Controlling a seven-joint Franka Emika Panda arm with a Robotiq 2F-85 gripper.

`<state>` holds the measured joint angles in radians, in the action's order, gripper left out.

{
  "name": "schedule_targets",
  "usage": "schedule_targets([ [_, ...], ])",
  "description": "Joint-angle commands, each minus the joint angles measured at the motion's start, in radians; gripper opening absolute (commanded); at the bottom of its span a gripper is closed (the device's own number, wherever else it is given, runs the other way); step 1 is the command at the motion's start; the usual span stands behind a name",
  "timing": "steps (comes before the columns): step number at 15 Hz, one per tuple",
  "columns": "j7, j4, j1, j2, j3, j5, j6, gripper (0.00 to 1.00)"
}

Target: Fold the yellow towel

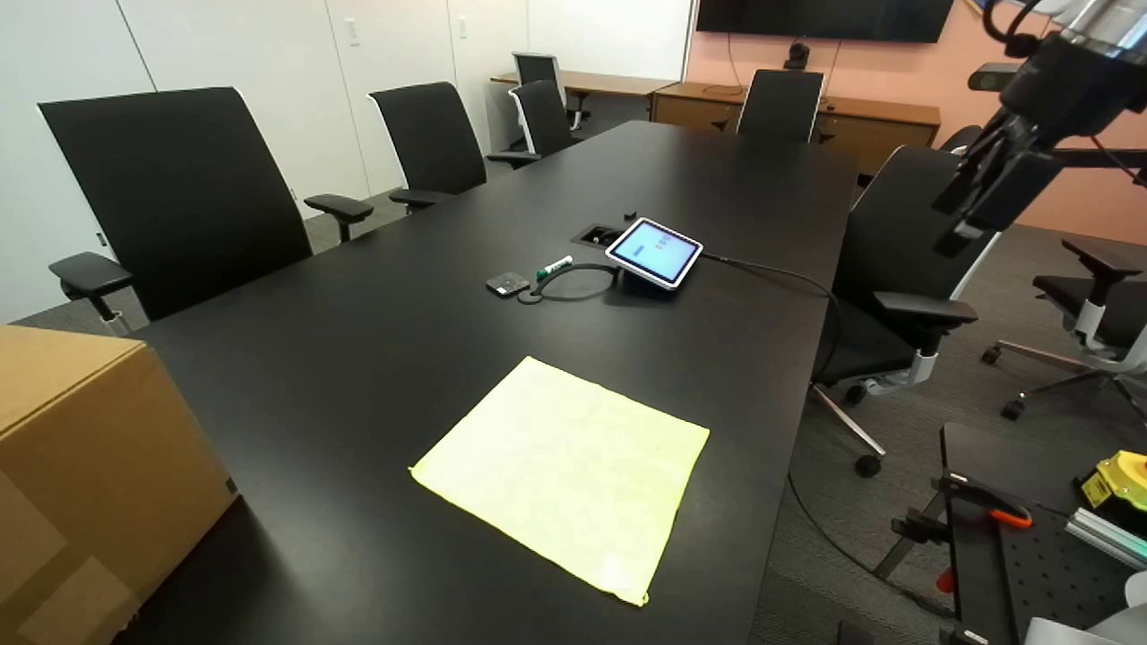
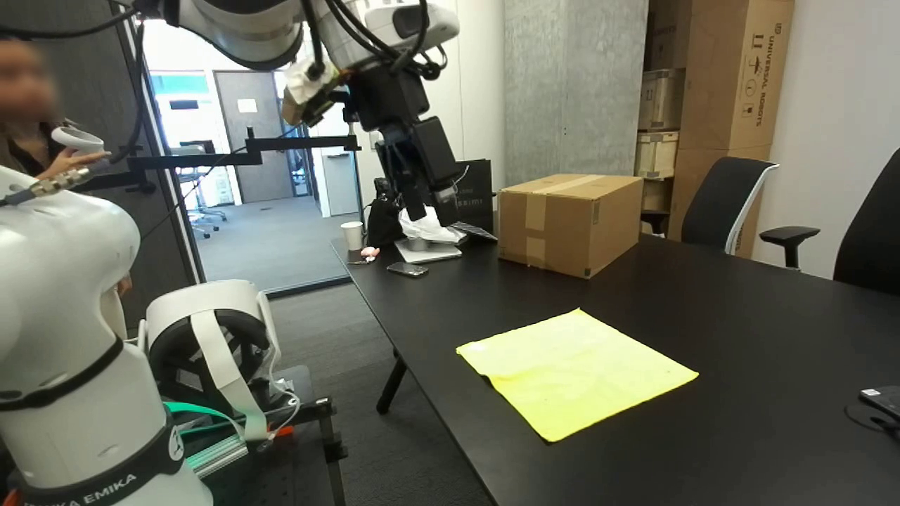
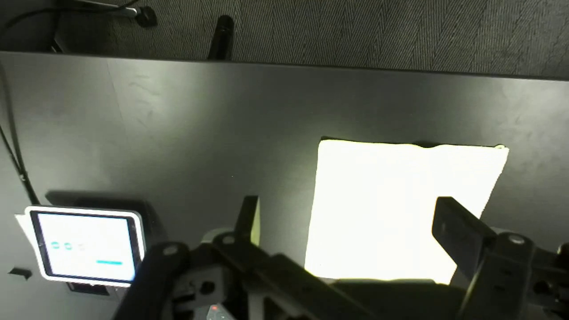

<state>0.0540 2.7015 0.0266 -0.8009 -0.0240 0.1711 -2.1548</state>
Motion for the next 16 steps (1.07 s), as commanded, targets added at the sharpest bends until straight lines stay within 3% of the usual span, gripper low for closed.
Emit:
schedule_targets([
  [1,-0.011,-0.064,-0.015,0.178,0.006,-0.021,-0.115,1.0],
  [16,-0.047,-0.344,-0.009,0.878,0.001,-0.075,-0.414,1.0],
])
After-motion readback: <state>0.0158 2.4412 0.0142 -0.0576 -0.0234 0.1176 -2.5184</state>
